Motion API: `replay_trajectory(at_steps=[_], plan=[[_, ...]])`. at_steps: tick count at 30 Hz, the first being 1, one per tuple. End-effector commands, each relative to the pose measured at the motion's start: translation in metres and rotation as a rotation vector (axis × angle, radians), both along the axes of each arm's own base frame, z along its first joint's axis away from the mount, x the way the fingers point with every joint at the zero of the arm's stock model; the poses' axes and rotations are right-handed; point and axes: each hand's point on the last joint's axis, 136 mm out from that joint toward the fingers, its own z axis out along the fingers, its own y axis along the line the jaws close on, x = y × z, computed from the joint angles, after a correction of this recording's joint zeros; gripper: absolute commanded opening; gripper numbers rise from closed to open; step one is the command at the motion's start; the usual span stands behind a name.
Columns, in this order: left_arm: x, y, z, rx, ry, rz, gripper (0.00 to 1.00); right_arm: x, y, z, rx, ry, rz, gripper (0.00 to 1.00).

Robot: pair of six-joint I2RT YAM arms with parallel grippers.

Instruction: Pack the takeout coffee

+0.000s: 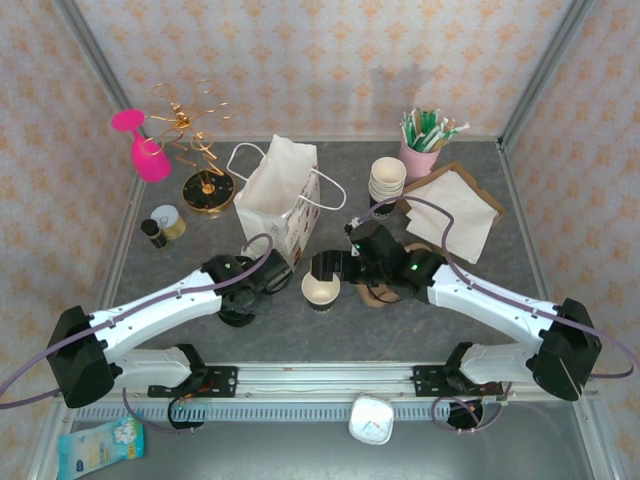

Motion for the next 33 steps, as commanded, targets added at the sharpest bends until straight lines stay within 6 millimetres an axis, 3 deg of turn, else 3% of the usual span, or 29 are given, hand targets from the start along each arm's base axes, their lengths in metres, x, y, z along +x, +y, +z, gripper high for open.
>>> replay_trajectory(at_steps=[1, 13, 21, 33], plan=[[0.001, 0.012, -0.004, 0.065, -0.003, 0.009, 0.31, 0.002, -0.001, 0.001, 0.014, -0.007, -0.014, 1.0], [0.006, 0.014, 0.005, 0.069, -0.025, 0.014, 0.19, 0.003, 0.0, 0.001, 0.014, -0.003, -0.015, 1.0], [0.01, 0.013, 0.015, 0.042, -0.051, 0.029, 0.18, 0.004, 0.001, 0.003, 0.018, -0.005, -0.016, 1.0], [0.022, 0.002, 0.056, -0.071, -0.144, 0.059, 0.18, 0.005, 0.002, 0.026, 0.076, -0.041, -0.007, 1.0]])
